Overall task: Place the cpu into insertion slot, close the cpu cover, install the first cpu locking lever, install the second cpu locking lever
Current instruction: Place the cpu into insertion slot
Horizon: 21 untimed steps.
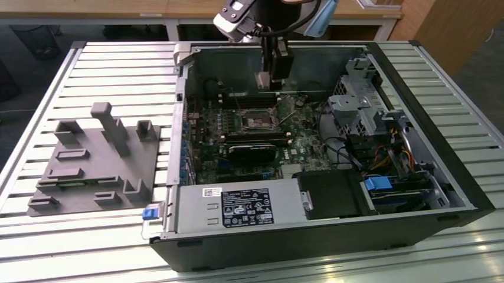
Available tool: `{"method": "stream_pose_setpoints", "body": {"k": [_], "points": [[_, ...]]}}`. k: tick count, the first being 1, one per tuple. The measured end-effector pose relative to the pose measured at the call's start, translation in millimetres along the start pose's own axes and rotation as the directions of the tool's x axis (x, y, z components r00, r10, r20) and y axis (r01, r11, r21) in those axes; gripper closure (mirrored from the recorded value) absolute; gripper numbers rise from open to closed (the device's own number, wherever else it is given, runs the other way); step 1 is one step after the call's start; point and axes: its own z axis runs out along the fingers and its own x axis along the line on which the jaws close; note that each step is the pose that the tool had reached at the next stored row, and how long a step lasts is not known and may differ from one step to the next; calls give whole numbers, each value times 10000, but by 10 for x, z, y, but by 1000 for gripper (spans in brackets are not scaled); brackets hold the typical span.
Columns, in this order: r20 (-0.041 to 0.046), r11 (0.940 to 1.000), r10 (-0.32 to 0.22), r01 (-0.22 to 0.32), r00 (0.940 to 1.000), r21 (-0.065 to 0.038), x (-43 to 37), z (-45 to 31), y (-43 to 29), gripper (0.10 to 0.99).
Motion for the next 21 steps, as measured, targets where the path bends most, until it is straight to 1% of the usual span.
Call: {"method": "stream_pose_setpoints", "body": {"k": [21], "points": [[0, 10000, 3, -3, 10000, 0, 7, 130, -10, 545]]}}
